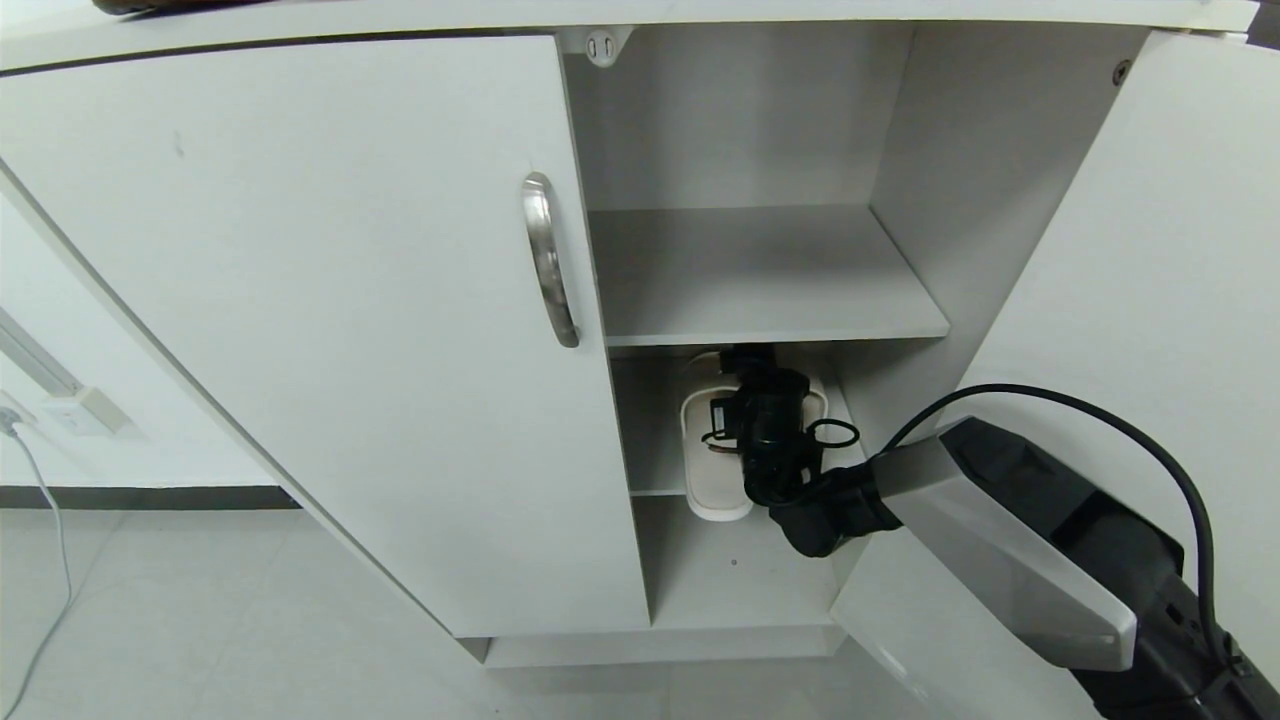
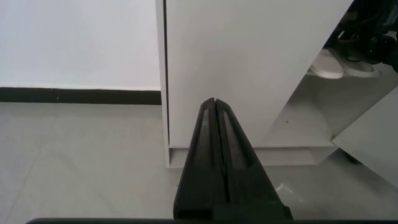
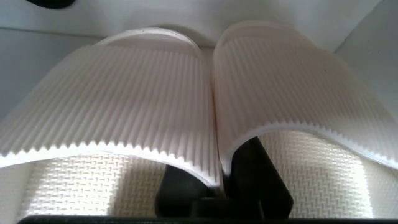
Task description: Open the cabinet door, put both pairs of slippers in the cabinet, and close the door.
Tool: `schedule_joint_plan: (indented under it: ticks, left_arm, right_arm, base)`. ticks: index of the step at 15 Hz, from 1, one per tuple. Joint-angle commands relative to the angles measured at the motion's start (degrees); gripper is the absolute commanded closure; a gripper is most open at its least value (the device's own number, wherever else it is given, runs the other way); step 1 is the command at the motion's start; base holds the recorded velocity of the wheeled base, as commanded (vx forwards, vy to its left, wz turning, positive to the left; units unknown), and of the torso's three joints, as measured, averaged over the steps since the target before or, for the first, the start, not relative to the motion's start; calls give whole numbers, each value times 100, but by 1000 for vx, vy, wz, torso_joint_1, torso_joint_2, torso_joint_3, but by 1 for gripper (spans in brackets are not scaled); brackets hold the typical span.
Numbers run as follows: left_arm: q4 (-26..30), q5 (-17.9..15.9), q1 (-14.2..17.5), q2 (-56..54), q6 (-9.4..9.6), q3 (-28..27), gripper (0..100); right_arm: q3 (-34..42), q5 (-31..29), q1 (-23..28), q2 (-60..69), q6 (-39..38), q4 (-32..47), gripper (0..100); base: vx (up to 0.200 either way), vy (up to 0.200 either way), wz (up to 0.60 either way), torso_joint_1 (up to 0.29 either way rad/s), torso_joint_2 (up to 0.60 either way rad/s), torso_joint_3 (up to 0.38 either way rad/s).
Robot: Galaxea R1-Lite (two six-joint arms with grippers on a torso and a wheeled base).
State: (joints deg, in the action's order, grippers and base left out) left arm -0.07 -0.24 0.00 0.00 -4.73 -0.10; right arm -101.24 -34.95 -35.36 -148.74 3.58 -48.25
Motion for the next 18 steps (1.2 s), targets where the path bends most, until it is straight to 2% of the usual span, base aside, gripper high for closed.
schedule_joint_plan:
  ticks: [1, 2, 3, 6, 9, 13, 17, 18]
  left_arm:
    - [-1, -2, 0, 9, -2, 1, 100]
    - [-1, -2, 0, 9, -2, 1, 100]
    - [-1, -2, 0, 9, -10, 1, 100]
    - [-10, -2, 0, 9, -10, 1, 100]
    - [-1, -2, 0, 9, -10, 1, 100]
    - [-1, -2, 0, 9, -10, 1, 100]
    - [-1, -2, 0, 9, -2, 1, 100]
    - [-1, -2, 0, 9, -2, 1, 100]
  right_arm:
    - [-1, -3, 3, -50, 2, -9, 100]
    - [-1, -3, 12, -50, 2, -9, 100]
    - [-1, -3, 12, -59, 2, -9, 0]
    - [140, -21, 3, -24, 2, -35, 0]
    - [746, -29, -41, 328, 2, -237, 0]
    - [2012, -47, -208, 1005, 11, -844, 0]
    - [3480, -73, -366, 1611, 11, -1767, 0]
    - [4165, -65, -586, 1804, 11, -2224, 0]
  base:
    - [0, 0, 0, 0, 0, 0]
    - [0, 0, 0, 0, 0, 0]
    - [0, 0, 0, 0, 0, 0]
    - [0, 0, 0, 0, 0, 0]
    - [0, 0, 0, 0, 0, 0]
    - [0, 0, 0, 0, 0, 0]
    - [0, 0, 0, 0, 0, 0]
    - [0, 0, 0, 0, 0, 0]
